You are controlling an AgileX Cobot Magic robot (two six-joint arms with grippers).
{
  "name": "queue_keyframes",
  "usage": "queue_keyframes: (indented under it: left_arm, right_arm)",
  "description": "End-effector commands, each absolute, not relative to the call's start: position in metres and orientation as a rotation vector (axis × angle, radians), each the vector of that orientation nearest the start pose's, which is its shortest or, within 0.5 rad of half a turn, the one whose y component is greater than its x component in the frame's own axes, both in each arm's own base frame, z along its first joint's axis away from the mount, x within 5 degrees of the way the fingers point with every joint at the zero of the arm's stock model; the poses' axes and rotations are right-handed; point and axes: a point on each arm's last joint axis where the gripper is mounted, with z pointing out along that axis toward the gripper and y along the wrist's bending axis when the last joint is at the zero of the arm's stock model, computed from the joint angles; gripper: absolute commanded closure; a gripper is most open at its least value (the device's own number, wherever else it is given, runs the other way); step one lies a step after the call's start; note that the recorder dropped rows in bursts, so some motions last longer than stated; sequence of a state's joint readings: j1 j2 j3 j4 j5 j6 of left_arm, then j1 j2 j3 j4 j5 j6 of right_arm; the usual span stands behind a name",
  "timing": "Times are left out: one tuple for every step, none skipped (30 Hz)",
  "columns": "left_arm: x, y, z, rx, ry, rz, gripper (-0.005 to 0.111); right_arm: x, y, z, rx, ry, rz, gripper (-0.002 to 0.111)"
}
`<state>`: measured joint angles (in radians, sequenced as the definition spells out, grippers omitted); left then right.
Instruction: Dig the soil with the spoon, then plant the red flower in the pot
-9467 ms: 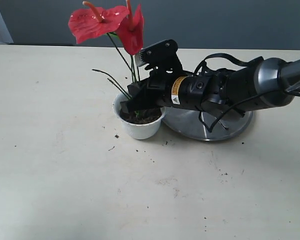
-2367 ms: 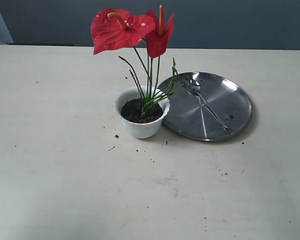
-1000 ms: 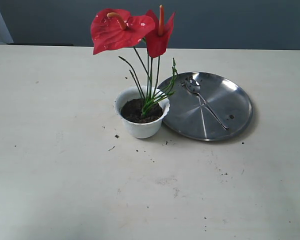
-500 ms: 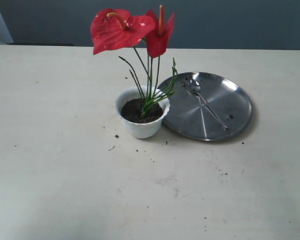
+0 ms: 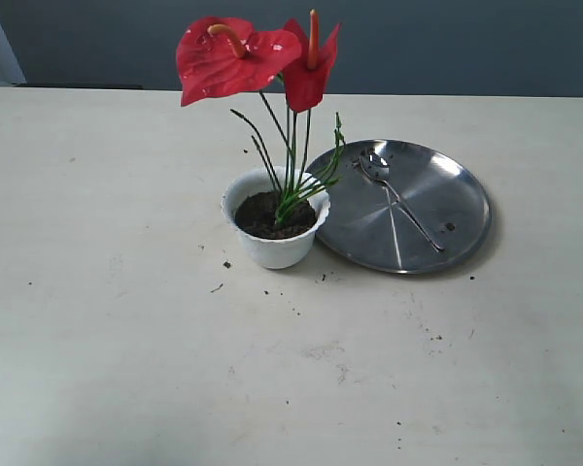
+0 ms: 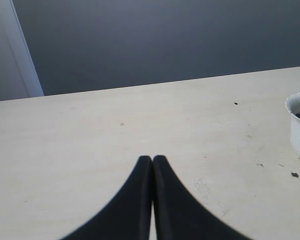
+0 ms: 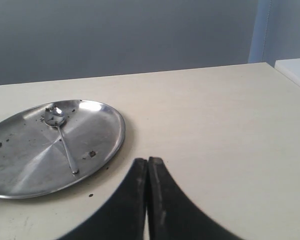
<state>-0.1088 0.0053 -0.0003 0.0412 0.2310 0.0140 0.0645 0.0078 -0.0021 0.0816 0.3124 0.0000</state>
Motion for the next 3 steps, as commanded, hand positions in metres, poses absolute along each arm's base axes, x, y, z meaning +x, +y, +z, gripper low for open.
queue_keyframes:
  left_arm:
    - [0.0553, -0.0053, 0.1921, 0.133, 1.711, -0.036, 0.106]
    - [0.0553, -0.0053, 0.1921, 0.133, 1.711, -0.036, 0.106]
    - [0.0553, -0.0053, 0.1921, 0.133, 1.711, -0.036, 0.106]
  right_arm:
    - [0.0541, 0.0052, 0.1857, -0.004, 1.789, 0.114, 0.108]
    - [0.0541, 0.0052, 0.1857, -0.004, 1.789, 0.114, 0.108]
    - [0.0541, 0.0052, 0.1857, -0.004, 1.789, 0.114, 0.108]
